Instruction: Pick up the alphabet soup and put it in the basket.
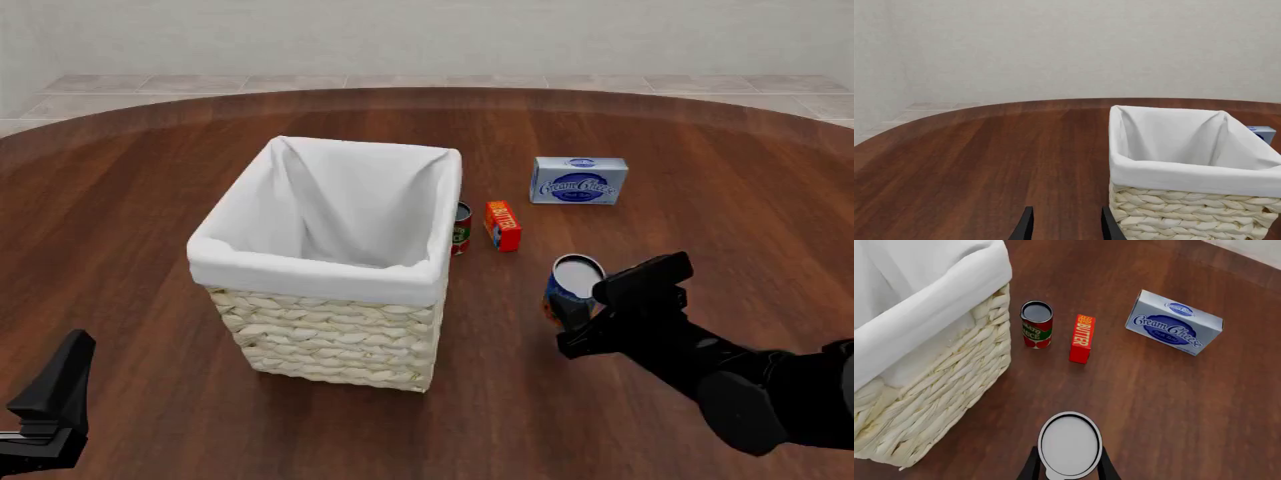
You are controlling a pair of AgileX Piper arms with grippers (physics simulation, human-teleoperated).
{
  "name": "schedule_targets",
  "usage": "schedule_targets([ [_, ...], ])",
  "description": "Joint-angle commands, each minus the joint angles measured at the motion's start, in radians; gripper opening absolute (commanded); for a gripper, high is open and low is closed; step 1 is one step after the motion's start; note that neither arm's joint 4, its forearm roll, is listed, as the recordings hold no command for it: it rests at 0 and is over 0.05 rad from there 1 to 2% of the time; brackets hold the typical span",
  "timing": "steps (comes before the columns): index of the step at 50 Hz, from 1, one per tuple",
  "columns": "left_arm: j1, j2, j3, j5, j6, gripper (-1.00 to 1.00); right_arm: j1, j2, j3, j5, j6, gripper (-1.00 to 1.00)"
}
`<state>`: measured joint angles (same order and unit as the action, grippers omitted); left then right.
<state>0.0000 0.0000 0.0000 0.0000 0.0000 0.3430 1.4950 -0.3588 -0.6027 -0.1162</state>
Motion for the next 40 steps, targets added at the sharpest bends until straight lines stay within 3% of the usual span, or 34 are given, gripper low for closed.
schedule_targets([
  [1, 0.000, 0.000, 0.000, 0.000, 0.000, 1.00, 0.001, -0.145, -0.025, 0.101, 0.005, -1.00],
  [22, 0.000, 0.000, 0.000, 0.000, 0.000, 1.00, 0.022, -0.374, -0.221, 0.389, -0.008, -1.00],
  [40, 0.000, 0.000, 0.000, 0.000, 0.000, 1.00, 0.087, -0.359, -0.378, 0.474, -0.022, -1.00],
])
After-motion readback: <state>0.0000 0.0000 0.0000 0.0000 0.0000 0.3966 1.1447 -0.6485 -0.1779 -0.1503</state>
